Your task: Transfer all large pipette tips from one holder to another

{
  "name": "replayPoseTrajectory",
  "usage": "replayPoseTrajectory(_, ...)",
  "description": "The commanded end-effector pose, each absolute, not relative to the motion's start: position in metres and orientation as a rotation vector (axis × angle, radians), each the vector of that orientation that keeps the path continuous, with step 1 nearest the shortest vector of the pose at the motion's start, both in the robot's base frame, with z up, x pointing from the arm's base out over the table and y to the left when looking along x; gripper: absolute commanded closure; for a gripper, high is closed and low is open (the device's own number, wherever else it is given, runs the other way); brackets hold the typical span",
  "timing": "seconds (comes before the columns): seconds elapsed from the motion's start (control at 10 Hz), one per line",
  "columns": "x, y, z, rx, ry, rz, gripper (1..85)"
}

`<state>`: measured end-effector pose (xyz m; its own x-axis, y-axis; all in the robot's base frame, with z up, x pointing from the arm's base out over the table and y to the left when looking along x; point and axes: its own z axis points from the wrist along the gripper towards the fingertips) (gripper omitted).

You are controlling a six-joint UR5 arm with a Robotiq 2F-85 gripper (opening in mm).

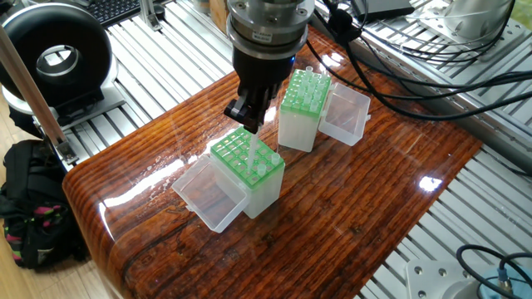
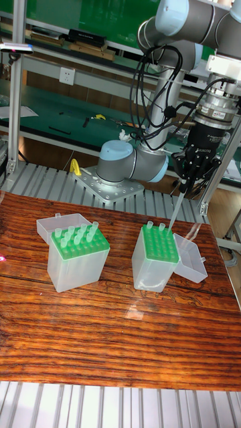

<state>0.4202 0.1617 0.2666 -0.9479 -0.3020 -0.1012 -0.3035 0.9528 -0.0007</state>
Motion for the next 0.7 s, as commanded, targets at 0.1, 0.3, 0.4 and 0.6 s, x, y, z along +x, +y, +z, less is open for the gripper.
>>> replayPoseTrajectory(0.1, 0.4205, 0.1636, 0.2653, -0.468, 3.012, 0.033, 77.0)
replayPoseTrajectory(0.3, 0.4205, 0.1643, 0.2636, -0.476, 3.016, 0.036, 76.3)
replayPoseTrajectory(0.4, 0.4211, 0.1649, 0.2630, -0.478, 3.016, 0.039, 76.0)
replayPoseTrajectory(0.6, 0.4209, 0.1654, 0.2623, -0.488, 3.017, 0.041, 75.0)
